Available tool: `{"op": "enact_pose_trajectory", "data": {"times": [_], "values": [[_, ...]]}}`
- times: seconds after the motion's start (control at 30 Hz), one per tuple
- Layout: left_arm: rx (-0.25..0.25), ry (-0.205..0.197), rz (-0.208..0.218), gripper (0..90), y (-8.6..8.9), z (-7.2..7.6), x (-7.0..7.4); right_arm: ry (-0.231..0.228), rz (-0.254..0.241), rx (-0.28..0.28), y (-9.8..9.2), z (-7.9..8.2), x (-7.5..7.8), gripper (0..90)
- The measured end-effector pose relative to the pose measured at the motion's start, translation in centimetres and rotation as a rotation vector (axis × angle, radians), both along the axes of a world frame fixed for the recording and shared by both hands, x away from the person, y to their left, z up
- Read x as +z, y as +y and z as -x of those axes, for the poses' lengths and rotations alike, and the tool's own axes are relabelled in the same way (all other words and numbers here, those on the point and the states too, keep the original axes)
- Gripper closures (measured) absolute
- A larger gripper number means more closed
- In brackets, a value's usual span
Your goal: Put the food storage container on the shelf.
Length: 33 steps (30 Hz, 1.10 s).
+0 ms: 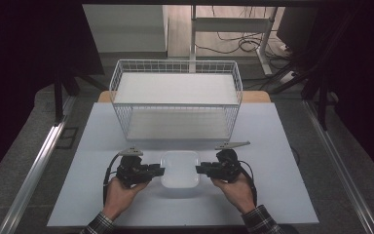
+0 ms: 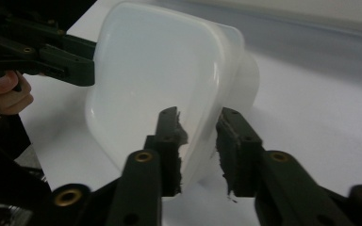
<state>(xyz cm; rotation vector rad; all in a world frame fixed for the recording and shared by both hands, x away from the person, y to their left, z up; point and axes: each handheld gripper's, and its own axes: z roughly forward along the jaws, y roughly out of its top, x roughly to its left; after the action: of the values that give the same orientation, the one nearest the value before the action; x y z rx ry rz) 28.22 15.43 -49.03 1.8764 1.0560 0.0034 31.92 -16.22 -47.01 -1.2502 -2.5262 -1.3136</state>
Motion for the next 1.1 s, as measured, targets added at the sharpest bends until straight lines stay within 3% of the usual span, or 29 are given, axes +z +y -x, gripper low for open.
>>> {"op": "enact_pose_trajectory", "data": {"times": [0.03, 0.07, 0.53, 0.7, 1.1], "values": [[0.007, -0.015, -0.005, 80.1, 0.0, 0.1, 0.0, -0.022, 0.008, -0.009, -0.1, 0.1, 0.1, 77.8], [0.011, -0.031, -0.021, 80.1, -0.1, 0.1, 0.1, -0.022, 0.008, -0.009, -0.1, 0.1, 0.1, 77.8], [0.038, -0.069, -0.020, 80.3, -0.1, 0.1, 0.5, -0.097, 0.025, -0.030, 0.4, 0.3, 0.3, 77.5], [0.046, -0.091, -0.016, 80.3, 0.1, 0.0, 1.2, -0.146, 0.006, -0.026, 0.5, 0.2, 1.0, 77.4], [0.065, -0.138, -0.012, 80.3, 0.3, -0.5, 3.3, -0.213, -0.003, -0.040, 0.9, 0.0, 3.1, 77.6]]}}
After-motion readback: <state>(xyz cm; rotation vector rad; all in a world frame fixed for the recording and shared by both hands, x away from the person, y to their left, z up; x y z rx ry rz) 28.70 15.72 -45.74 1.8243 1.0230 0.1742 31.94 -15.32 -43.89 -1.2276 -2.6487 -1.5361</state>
